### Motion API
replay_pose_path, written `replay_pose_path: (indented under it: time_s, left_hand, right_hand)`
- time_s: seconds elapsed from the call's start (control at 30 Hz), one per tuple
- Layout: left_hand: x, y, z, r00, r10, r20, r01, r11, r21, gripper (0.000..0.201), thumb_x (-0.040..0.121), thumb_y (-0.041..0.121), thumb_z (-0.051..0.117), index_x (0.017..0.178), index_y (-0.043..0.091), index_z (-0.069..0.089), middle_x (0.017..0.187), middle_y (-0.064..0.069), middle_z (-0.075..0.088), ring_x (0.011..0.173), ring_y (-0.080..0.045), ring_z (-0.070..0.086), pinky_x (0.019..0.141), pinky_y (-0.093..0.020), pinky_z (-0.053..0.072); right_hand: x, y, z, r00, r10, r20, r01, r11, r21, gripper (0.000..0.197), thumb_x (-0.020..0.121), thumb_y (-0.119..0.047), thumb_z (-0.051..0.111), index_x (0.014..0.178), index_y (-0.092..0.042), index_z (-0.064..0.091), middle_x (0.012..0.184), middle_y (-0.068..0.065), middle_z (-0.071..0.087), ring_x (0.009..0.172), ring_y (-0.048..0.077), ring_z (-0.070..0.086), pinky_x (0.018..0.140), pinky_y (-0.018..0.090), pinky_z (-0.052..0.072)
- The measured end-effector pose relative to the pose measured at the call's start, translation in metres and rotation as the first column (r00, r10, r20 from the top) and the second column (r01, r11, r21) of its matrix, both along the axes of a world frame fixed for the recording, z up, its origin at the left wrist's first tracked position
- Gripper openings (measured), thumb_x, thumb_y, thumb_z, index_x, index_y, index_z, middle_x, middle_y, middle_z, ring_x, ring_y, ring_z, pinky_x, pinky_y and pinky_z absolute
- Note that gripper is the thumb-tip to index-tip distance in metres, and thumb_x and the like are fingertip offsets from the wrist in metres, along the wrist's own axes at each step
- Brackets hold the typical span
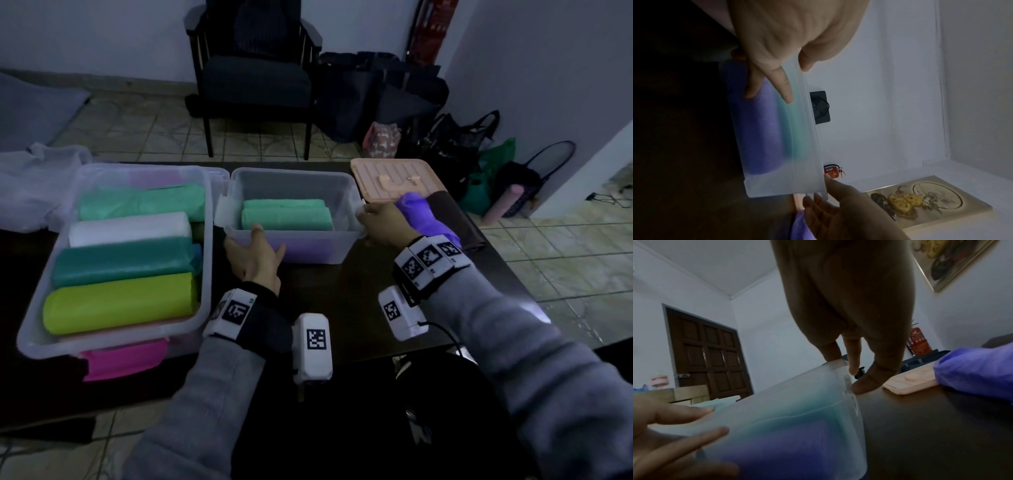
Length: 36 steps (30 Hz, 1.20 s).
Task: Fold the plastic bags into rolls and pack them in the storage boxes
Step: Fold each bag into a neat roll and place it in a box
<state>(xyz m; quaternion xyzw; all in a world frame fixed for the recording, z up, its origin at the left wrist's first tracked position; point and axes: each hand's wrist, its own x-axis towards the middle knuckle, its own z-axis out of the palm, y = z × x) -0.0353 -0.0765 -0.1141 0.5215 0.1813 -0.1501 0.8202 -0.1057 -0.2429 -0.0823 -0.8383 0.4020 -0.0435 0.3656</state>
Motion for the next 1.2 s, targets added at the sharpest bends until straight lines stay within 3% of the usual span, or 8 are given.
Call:
replay_pose_path:
  time_s: [0.13,0.2,0.27,0.37,0.47,0.57,0.83,1.2]
  left_hand:
    - [-0.003,-0.003,-0.014,0.997,-0.074,-0.008,0.075,0.986,0.148,0.056,0.096,0.036,0.048,0.145,0.017,0.028,0.138,-0.006,0.042,0.118,-0.029,0.051,0.075,-0.035,0.052]
    - [-0.015,-0.006,-0.021,0.984,-0.179,0.001,0.170,0.936,0.307,0.062,0.095,0.043,0.045,0.146,0.013,0.026,0.142,-0.007,0.040,0.126,-0.030,0.044,0.098,-0.042,0.043]
    - [-0.042,-0.011,-0.020,0.905,-0.421,0.061,0.328,0.782,0.530,0.060,0.096,0.036,0.045,0.146,0.007,0.027,0.149,-0.013,0.033,0.135,-0.030,0.035,0.110,-0.036,0.029]
    - [-0.091,-0.021,-0.024,0.602,-0.794,0.085,0.449,0.424,0.787,0.063,0.097,0.031,0.046,0.149,0.008,0.018,0.156,-0.011,0.017,0.144,-0.024,0.017,0.116,-0.032,0.015]
    - [-0.117,-0.028,-0.041,0.358,-0.934,-0.016,0.357,0.121,0.926,0.065,0.098,0.038,0.037,0.151,0.016,0.005,0.159,-0.006,-0.002,0.146,-0.021,-0.005,0.118,-0.035,0.003]
    - [-0.126,-0.029,-0.058,0.281,-0.958,-0.060,0.181,-0.009,0.983,0.061,0.100,0.040,0.028,0.151,0.016,0.004,0.159,-0.008,-0.005,0.146,-0.022,-0.008,0.118,-0.036,-0.001]
    - [-0.127,-0.028,-0.078,0.213,-0.971,-0.105,-0.037,-0.115,0.993,0.087,0.072,0.052,-0.016,0.151,0.024,0.009,0.159,-0.006,0.001,0.147,-0.021,-0.004,0.117,-0.041,-0.005]
    - [-0.130,-0.025,-0.073,0.213,-0.970,-0.114,-0.032,-0.123,0.992,0.057,0.099,0.044,0.022,0.151,0.024,0.011,0.159,-0.006,0.001,0.147,-0.021,-0.003,0.117,-0.042,-0.002]
  right_hand:
    - [-0.004,-0.002,-0.005,0.998,0.025,0.052,-0.026,0.999,0.020,0.039,0.100,-0.027,0.041,0.132,-0.007,0.049,0.115,0.012,0.060,0.065,0.011,0.054,0.054,0.021,0.046]
    - [-0.011,-0.007,-0.010,0.992,-0.002,0.128,0.006,0.999,-0.033,0.036,0.101,-0.030,0.039,0.120,-0.006,0.057,0.111,0.013,0.063,0.075,0.015,0.054,0.067,0.029,0.046]
    - [-0.021,-0.018,-0.014,0.987,-0.075,0.144,0.097,0.983,-0.155,0.032,0.099,-0.030,0.042,0.109,-0.006,0.061,0.106,0.014,0.062,0.087,0.018,0.053,0.079,0.030,0.043]
    - [-0.037,-0.041,-0.022,0.978,-0.205,-0.039,0.176,0.912,-0.371,0.036,0.094,-0.026,0.051,0.126,-0.010,0.051,0.130,0.017,0.046,0.121,0.032,0.041,0.100,0.039,0.036]
    - [-0.050,-0.062,-0.027,0.951,-0.291,-0.104,0.213,0.863,-0.459,0.045,0.091,-0.022,0.053,0.133,-0.010,0.043,0.137,0.017,0.038,0.127,0.035,0.033,0.101,0.044,0.034]
    - [-0.056,-0.078,-0.030,0.925,-0.332,-0.185,0.234,0.880,-0.414,0.051,0.092,-0.030,0.053,0.136,-0.009,0.037,0.139,0.018,0.036,0.129,0.035,0.032,0.101,0.044,0.033]
    - [-0.064,-0.086,-0.036,0.913,-0.251,-0.321,0.149,0.938,-0.312,0.060,0.089,-0.028,0.059,0.138,-0.005,0.033,0.139,0.021,0.037,0.129,0.037,0.036,0.103,0.043,0.034]
    - [-0.089,-0.045,-0.033,0.902,0.054,-0.429,-0.150,0.969,-0.195,0.062,0.084,-0.013,0.064,0.135,-0.010,0.030,0.136,0.023,0.039,0.125,0.041,0.042,0.101,0.045,0.040]
